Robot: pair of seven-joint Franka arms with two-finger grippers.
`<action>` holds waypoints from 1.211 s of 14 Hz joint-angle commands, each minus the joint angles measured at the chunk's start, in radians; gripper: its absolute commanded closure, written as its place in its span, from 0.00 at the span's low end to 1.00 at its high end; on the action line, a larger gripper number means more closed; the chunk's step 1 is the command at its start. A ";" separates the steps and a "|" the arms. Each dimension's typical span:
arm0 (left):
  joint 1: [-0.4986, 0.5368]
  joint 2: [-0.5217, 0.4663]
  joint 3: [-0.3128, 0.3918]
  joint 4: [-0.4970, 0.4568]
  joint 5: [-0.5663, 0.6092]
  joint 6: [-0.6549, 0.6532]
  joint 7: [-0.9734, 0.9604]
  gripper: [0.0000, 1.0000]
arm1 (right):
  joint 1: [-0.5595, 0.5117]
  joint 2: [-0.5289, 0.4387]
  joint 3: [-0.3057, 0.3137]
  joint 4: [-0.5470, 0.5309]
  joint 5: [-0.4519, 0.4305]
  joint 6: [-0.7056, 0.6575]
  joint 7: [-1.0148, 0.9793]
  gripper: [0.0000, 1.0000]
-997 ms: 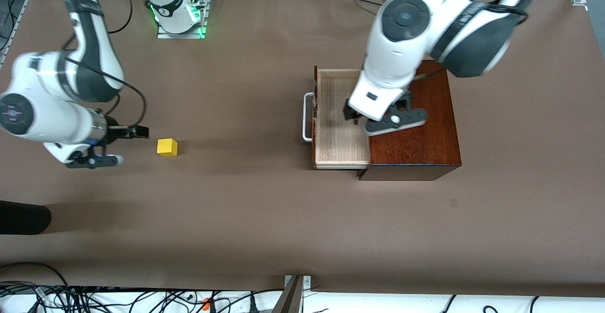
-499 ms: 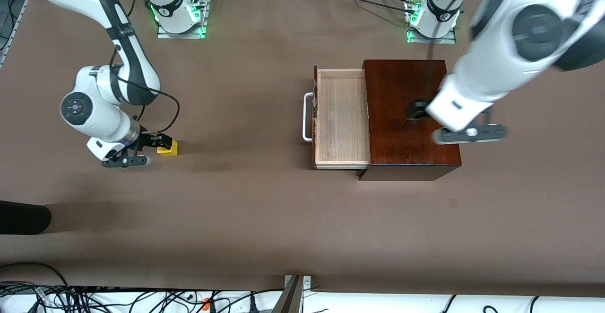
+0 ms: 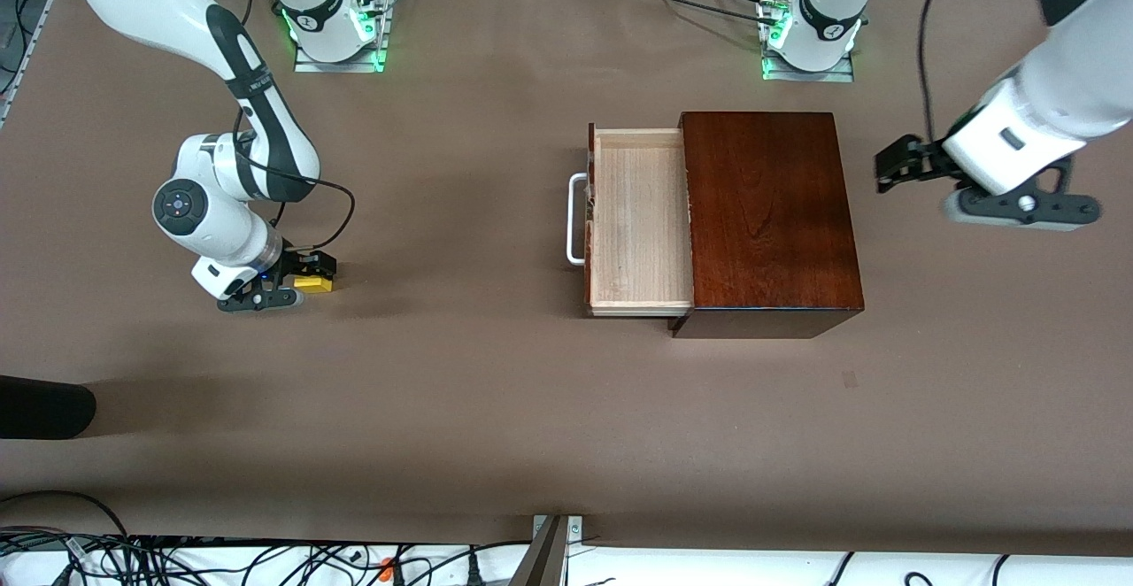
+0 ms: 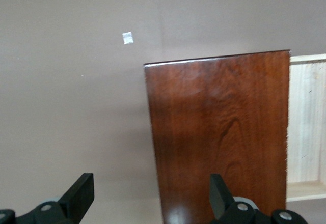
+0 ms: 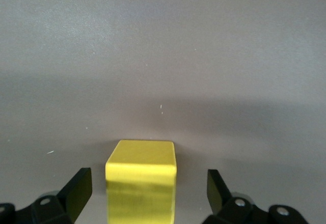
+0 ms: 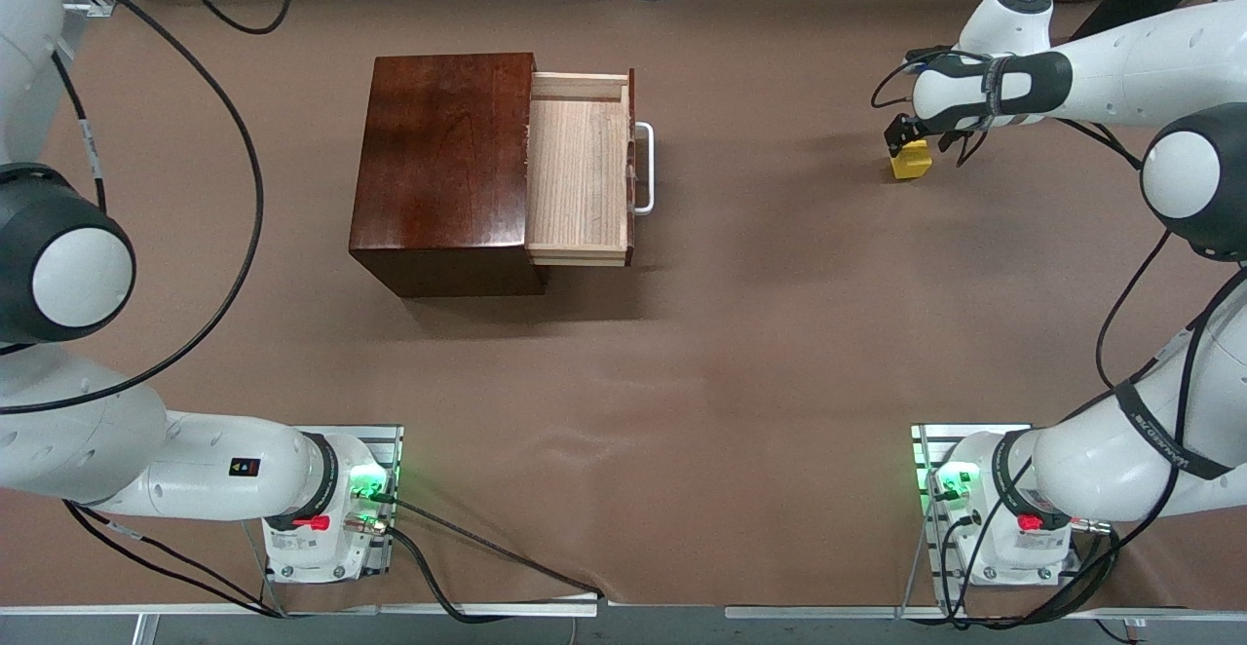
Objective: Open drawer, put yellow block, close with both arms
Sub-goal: 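Grasp the yellow cube with the right gripper, then carry the yellow cube with the right gripper over the open drawer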
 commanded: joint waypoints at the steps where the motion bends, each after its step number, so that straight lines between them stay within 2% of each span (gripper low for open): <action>1: -0.024 -0.073 0.053 -0.106 -0.028 0.046 0.066 0.00 | -0.003 0.016 0.004 -0.020 0.003 0.054 -0.023 0.12; 2: -0.022 -0.090 0.066 -0.131 -0.028 0.068 0.084 0.00 | -0.003 0.018 0.004 -0.020 0.005 0.053 -0.023 0.36; 4: -0.009 -0.104 0.073 -0.145 -0.026 0.077 0.126 0.00 | -0.001 0.024 0.004 -0.017 0.003 0.053 -0.023 0.67; 6: -0.001 -0.102 0.073 -0.135 -0.023 0.077 0.135 0.00 | -0.001 0.013 0.013 -0.003 0.003 0.042 -0.023 0.81; 9: -0.001 -0.102 0.070 -0.115 -0.024 0.070 0.115 0.00 | -0.001 -0.005 0.027 0.081 0.005 -0.098 -0.013 0.84; 12: -0.001 -0.102 0.072 -0.115 -0.021 0.065 0.117 0.00 | -0.001 -0.014 0.051 0.250 0.005 -0.357 0.071 0.84; 14: 0.001 -0.101 0.072 -0.115 -0.015 0.068 0.115 0.00 | 0.000 -0.013 0.114 0.371 0.006 -0.512 0.232 0.84; 17: 0.001 -0.102 0.073 -0.117 -0.015 0.074 0.114 0.00 | 0.019 -0.011 0.209 0.480 0.009 -0.643 0.500 0.83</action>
